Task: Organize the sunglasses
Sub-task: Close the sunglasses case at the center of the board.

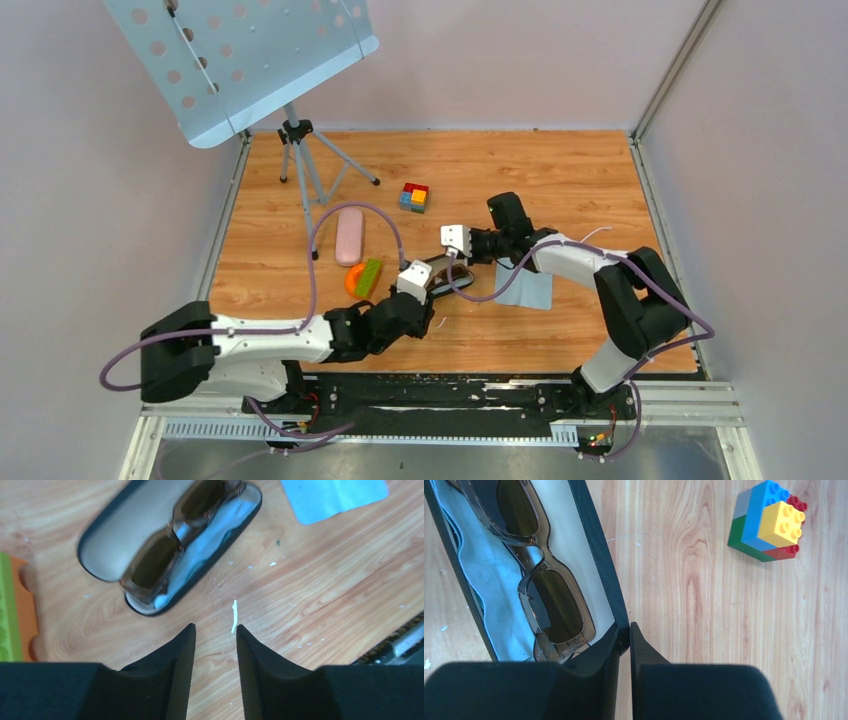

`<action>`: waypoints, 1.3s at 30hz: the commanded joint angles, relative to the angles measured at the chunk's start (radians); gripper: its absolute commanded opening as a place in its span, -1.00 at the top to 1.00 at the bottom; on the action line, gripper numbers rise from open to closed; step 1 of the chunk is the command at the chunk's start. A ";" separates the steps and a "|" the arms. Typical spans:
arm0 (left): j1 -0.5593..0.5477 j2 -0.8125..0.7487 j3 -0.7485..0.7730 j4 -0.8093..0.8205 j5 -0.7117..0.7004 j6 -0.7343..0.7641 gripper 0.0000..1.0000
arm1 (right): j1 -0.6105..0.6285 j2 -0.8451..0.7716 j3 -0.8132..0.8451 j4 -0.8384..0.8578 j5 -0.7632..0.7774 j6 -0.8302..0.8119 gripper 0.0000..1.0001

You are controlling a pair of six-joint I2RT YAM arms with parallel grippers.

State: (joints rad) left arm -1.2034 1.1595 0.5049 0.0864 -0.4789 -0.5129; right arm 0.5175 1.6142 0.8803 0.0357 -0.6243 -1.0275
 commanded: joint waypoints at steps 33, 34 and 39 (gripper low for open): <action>0.044 0.537 0.118 0.346 -0.255 -0.295 1.00 | 0.059 -0.086 -0.069 -0.202 -0.121 -0.035 0.63; 0.044 0.553 0.118 0.365 -0.244 -0.298 1.00 | 0.066 -0.088 -0.065 -0.225 -0.125 -0.041 0.58; 0.044 0.592 0.103 0.443 -0.233 -0.292 1.00 | 0.100 -0.070 0.000 -0.477 -0.199 -0.161 0.16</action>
State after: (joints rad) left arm -1.1683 1.7081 0.6216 0.4053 -0.6872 -0.8181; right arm 0.5564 1.5288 0.8413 -0.1211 -0.6685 -1.0832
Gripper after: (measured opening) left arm 0.003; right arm 0.360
